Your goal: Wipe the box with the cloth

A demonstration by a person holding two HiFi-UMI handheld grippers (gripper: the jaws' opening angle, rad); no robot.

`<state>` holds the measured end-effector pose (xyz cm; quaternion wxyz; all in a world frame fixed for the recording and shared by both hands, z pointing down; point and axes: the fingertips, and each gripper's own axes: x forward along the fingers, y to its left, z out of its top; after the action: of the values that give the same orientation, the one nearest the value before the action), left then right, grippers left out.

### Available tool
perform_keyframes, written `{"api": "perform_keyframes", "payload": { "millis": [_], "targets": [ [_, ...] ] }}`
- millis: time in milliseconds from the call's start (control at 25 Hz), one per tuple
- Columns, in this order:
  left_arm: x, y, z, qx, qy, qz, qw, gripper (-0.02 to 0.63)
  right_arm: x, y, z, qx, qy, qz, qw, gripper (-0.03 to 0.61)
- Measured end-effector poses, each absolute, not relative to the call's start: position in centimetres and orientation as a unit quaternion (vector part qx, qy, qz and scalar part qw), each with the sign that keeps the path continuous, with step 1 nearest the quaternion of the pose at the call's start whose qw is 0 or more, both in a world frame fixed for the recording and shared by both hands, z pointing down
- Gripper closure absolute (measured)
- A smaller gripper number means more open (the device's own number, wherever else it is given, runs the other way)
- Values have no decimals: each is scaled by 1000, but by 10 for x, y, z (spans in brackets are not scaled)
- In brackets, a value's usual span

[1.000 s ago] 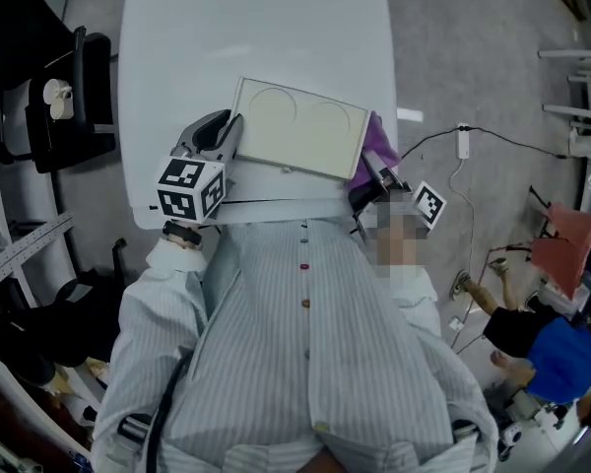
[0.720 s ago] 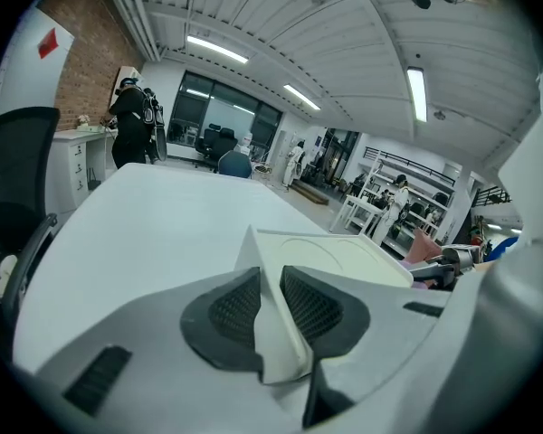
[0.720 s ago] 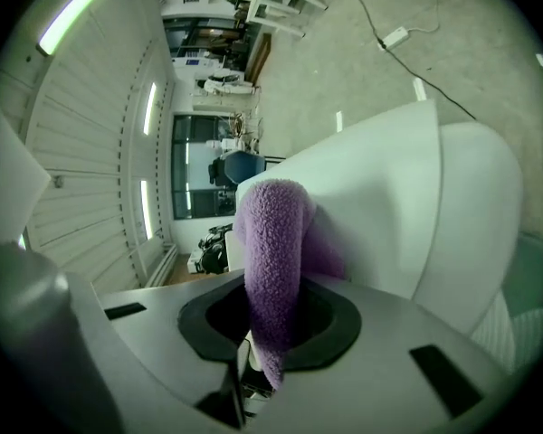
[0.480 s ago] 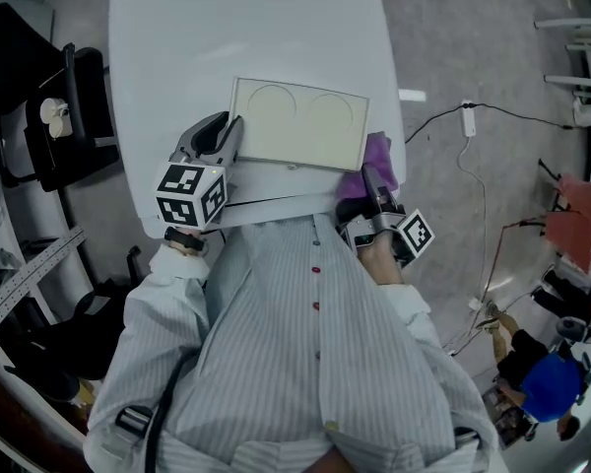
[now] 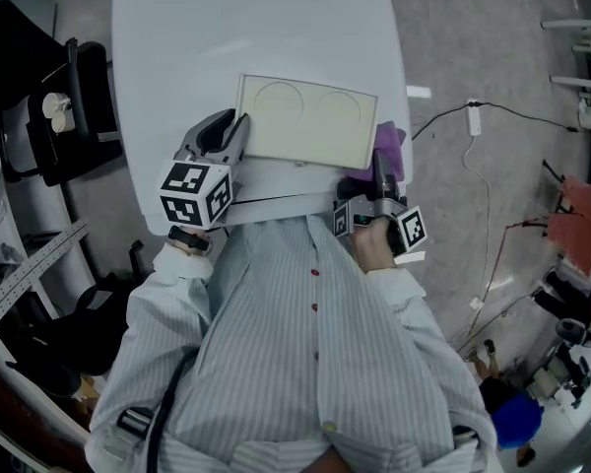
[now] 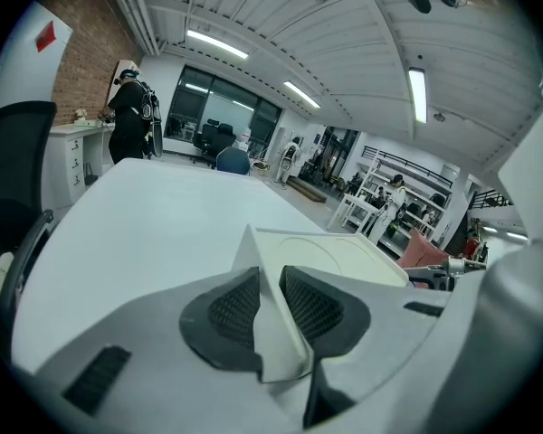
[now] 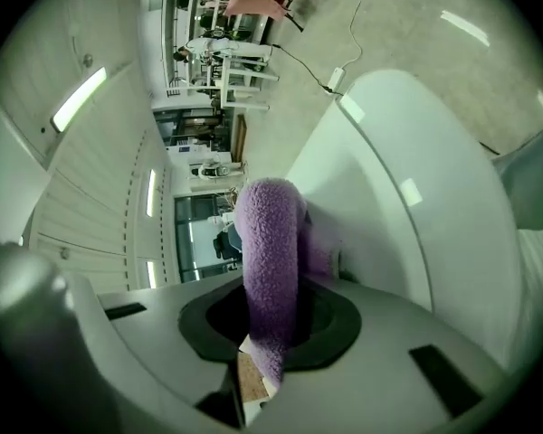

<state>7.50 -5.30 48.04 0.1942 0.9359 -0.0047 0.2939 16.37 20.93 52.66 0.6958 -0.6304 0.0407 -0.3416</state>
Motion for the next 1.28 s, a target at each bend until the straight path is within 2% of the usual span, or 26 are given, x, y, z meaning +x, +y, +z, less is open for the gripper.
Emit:
{"api": "perform_keyframes", "payload": {
  "millis": [240, 640, 1040, 1280],
  "targets": [
    [85, -44, 480, 933, -6, 290, 215, 512, 218, 204, 519, -643, 100, -320, 689, 517],
    [94, -30, 478, 925, -13, 282, 252, 483, 296, 162, 509, -665, 201, -369, 618, 517],
    [90, -33, 479, 927, -13, 276, 254, 483, 253, 179, 516, -679, 133, -351, 631, 517],
    [94, -31, 479, 927, -6, 277, 254, 483, 226, 166, 515, -712, 177, -393, 555, 517]
  ]
}}
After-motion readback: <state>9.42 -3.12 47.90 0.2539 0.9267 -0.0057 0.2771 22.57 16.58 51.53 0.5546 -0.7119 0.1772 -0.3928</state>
